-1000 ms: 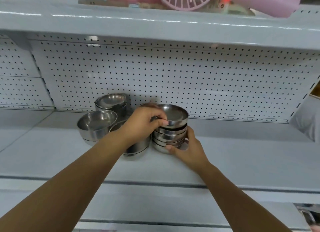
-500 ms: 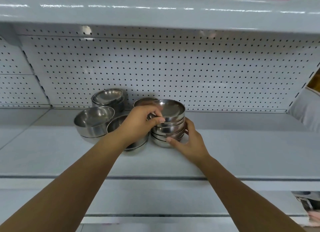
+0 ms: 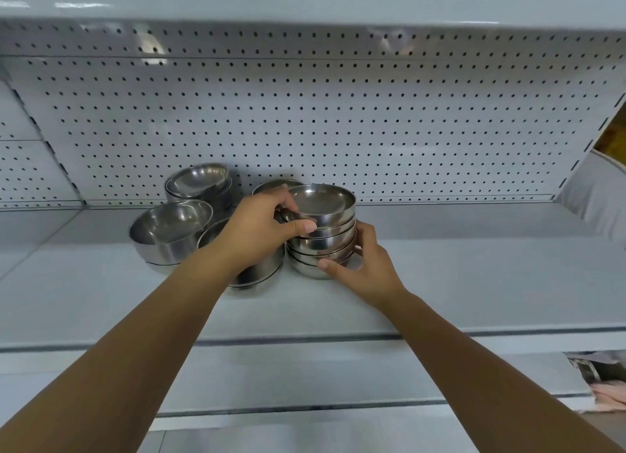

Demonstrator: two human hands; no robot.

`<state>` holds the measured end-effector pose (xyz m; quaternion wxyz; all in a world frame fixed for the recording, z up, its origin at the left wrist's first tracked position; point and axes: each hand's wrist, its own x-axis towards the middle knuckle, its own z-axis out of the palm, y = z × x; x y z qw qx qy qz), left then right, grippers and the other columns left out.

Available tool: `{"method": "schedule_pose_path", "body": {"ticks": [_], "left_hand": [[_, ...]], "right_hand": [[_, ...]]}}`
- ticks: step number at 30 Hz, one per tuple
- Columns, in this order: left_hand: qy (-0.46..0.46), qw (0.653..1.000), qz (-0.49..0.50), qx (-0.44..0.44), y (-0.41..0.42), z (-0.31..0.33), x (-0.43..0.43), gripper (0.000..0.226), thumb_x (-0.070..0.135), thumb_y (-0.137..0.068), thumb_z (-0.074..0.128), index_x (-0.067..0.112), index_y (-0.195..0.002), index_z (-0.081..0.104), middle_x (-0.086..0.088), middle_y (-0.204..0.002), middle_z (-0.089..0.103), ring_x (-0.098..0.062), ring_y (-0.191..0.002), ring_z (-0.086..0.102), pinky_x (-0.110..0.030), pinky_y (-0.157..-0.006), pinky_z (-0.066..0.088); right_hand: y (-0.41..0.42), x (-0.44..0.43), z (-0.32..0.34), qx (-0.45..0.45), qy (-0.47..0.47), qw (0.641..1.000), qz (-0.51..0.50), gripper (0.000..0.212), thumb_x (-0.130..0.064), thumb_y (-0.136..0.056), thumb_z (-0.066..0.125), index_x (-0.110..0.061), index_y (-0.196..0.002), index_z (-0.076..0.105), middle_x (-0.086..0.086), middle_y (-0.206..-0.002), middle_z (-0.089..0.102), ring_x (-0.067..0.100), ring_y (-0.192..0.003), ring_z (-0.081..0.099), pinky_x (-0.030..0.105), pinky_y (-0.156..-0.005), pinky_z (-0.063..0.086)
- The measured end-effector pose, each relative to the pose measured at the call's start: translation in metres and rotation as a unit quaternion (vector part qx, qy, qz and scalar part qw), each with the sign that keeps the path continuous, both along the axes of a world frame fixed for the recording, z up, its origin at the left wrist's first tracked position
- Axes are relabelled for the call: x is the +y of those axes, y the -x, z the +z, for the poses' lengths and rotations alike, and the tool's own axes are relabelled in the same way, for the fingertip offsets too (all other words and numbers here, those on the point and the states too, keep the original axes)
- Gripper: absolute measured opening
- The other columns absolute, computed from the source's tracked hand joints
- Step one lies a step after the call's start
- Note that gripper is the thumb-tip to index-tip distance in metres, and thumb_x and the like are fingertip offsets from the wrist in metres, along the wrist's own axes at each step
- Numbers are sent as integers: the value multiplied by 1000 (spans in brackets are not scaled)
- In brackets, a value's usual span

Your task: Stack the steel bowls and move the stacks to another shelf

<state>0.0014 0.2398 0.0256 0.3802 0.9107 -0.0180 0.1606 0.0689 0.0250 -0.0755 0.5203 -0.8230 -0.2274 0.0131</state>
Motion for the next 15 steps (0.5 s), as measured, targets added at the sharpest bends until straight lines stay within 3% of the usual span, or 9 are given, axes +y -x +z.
{"method": "schedule_pose_path", "body": {"ticks": [3, 6, 10, 13, 15], "left_hand": [[4, 1000, 3, -13, 0, -1, -3, 28, 38, -78, 85, 19, -95, 72, 3, -135, 63, 0, -135, 45, -25, -99, 42], [7, 1000, 10, -11, 1, 1, -6, 28, 34, -78, 86, 17, -95, 73, -1, -144, 58, -3, -139, 42, -25, -101, 38], [26, 1000, 8, -11, 1, 2, -7, 29, 33, -77, 86, 15, -95, 73, 11, -133, 59, -1, -132, 46, -21, -97, 37], [34, 999, 13, -2, -1, 0, -4, 31, 36, -76, 86, 16, -96, 73, 29, -115, 53, -4, -121, 53, -10, -87, 38], [53, 999, 11, 3, -3, -2, -2, 30, 37, -73, 88, 21, -94, 74, 25, -121, 57, -2, -125, 53, -20, -98, 43]], "right_hand": [[-1, 1, 0, 0, 7, 1000, 3, 111, -80, -61, 78, -27, -148, 32, -10, -137, 60, 8, -128, 57, 37, -110, 50], [-3, 0, -1, 8, 9, 1000, 9, 101, -71, -66, 82, -27, -143, 33, -10, -134, 61, 8, -125, 59, 38, -108, 51], [-4, 0, 0, 28, 5, 999, 25, 98, -64, -67, 86, -30, -139, 28, -15, -131, 59, 0, -121, 60, 31, -105, 53], [-3, 1, 2, 40, 8, 998, 47, 111, -51, -65, 93, -34, -147, 20, -21, -130, 56, -8, -120, 57, 11, -95, 49], [-3, 1, 2, 52, -5, 998, 47, 121, -45, -62, 98, -37, -152, 17, -21, -132, 58, -8, -120, 57, 9, -94, 48]]}}
